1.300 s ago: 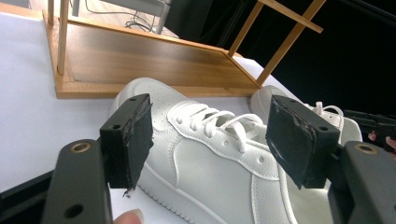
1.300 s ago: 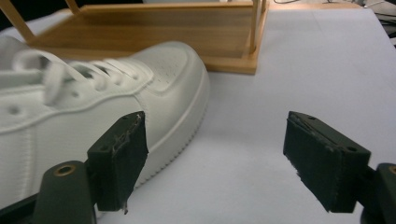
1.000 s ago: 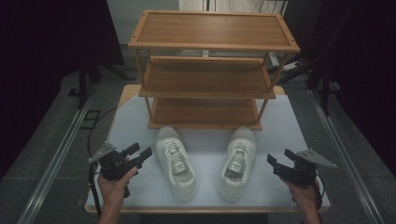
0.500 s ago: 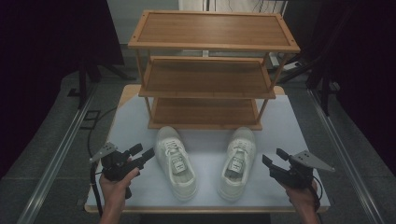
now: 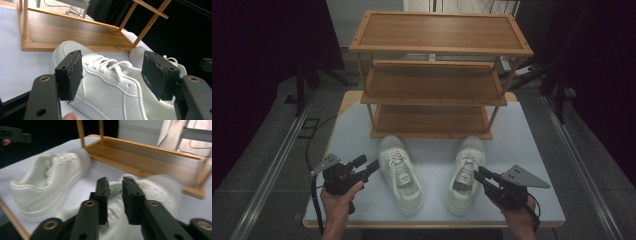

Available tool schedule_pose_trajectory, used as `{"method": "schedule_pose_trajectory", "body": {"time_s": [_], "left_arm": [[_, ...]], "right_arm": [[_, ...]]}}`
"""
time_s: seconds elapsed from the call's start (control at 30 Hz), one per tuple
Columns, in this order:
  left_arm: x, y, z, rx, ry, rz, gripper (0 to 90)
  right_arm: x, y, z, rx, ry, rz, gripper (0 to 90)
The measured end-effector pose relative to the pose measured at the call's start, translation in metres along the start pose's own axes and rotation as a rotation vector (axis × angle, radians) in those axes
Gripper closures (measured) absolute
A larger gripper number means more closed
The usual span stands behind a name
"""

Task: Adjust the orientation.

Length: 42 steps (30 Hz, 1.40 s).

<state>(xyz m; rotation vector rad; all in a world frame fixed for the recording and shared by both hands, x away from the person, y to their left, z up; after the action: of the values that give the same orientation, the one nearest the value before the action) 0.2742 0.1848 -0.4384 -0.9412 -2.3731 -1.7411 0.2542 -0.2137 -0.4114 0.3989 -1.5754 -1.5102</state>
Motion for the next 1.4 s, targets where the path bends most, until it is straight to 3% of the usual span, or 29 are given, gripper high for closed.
{"method": "schedule_pose_trajectory", "body": {"time_s": [0.07,0.3,0.5,0.73,0.97,1.1,1.3,1.4], "left_arm": [[0.0,0.0,-0.002,-0.001,-0.004,0.003,33.0],[-0.002,-0.002,-0.005,-0.001,-0.016,0.015,33.0],[-0.004,-0.004,-0.006,-0.002,-0.018,0.025,33.1],[-0.002,-0.003,-0.005,0.002,-0.018,0.024,33.2],[-0.001,-0.002,-0.005,0.003,-0.02,0.02,33.2],[0.0,-0.002,-0.004,0.005,-0.022,0.019,33.2],[-0.001,-0.002,-0.003,0.012,-0.025,0.023,33.2],[0.0,-0.002,-0.002,0.015,-0.027,0.024,33.2]], "right_arm": [[-0.009,0.002,0.013,0.018,0.041,0.009,82.9],[-0.027,-0.001,0.034,0.038,0.082,0.041,88.9],[-0.049,-0.006,0.059,0.061,0.144,0.094,89.7],[-0.072,-0.015,0.083,0.091,0.184,0.151,89.6],[-0.092,-0.026,0.098,0.122,0.169,0.211,89.6],[-0.104,-0.036,0.105,0.181,0.134,0.249,89.8],[-0.105,-0.037,0.107,0.148,0.151,0.243,89.9],[-0.113,-0.038,0.119,0.13,0.213,0.239,89.9]]}}
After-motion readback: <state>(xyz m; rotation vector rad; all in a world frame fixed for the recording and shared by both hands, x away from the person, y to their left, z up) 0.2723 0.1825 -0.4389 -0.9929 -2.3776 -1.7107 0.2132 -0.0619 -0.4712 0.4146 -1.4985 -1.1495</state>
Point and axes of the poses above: each handheld gripper's, and its own axes: x roughly backward along the jaws, y roughly out of its top, z roughly to its left, the point moved 4 cm from there along -x, roughly forward along the jaws, and after that the axes turned 13 degrees about y, right-handed, at the moved point
